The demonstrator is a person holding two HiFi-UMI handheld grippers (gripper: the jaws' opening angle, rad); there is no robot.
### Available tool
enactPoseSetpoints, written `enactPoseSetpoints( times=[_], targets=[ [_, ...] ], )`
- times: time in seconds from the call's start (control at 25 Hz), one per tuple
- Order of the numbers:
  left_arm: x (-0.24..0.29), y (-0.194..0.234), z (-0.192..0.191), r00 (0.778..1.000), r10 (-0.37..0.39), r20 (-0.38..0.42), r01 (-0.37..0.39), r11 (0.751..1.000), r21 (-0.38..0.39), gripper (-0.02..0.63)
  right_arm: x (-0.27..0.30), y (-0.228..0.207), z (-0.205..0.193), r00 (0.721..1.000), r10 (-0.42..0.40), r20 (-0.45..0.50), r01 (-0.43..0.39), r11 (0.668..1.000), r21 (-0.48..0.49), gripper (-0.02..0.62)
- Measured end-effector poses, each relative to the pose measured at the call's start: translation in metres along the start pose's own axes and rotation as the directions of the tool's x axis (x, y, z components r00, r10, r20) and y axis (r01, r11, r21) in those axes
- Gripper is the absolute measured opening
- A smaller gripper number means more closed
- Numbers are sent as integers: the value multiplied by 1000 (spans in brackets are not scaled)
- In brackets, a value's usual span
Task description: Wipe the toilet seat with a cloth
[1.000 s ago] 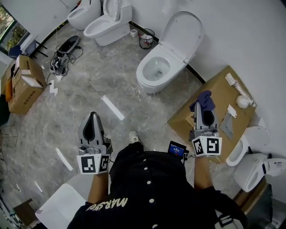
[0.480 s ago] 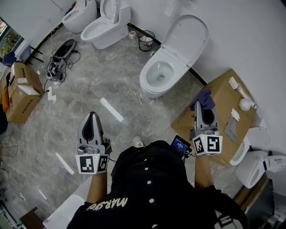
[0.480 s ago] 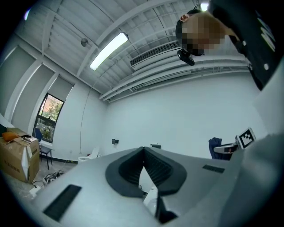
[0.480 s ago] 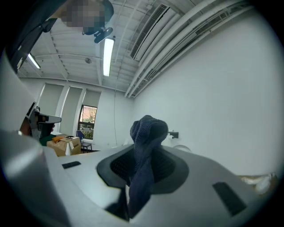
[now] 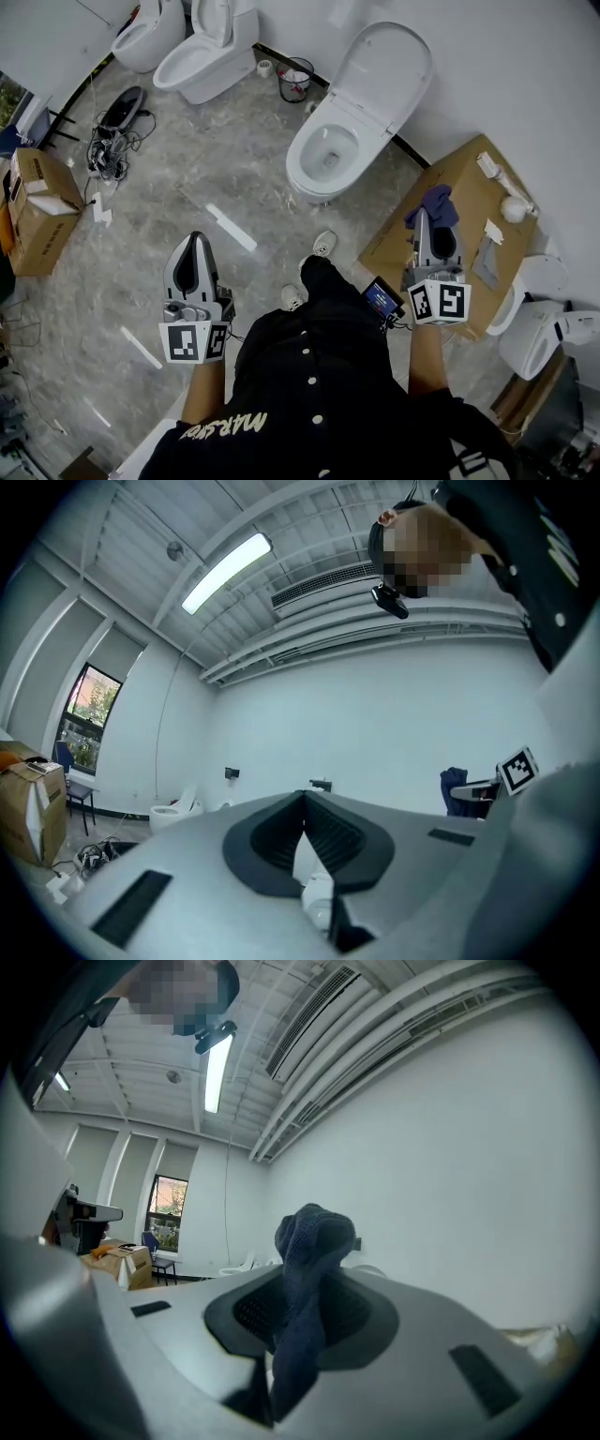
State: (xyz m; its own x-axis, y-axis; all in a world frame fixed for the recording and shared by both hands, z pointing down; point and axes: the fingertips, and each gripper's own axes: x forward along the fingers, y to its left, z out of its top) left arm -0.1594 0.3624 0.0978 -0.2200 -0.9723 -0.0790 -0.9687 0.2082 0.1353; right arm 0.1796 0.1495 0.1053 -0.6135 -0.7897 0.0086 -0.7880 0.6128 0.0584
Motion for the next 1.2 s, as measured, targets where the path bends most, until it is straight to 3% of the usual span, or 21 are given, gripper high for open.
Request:
enactPoseSetpoints(
  times=[0.56,1.2],
  targets=[
    [131,-11,-16,998,-58,-29,58,998,22,11,82,-60,-24,998,-66,-20,67,997,28,87],
    [271,-36,-29,996,-63,-58,67,996,56,11,192,-133,-39,999,-30,-45,32,999,29,87]
  ],
)
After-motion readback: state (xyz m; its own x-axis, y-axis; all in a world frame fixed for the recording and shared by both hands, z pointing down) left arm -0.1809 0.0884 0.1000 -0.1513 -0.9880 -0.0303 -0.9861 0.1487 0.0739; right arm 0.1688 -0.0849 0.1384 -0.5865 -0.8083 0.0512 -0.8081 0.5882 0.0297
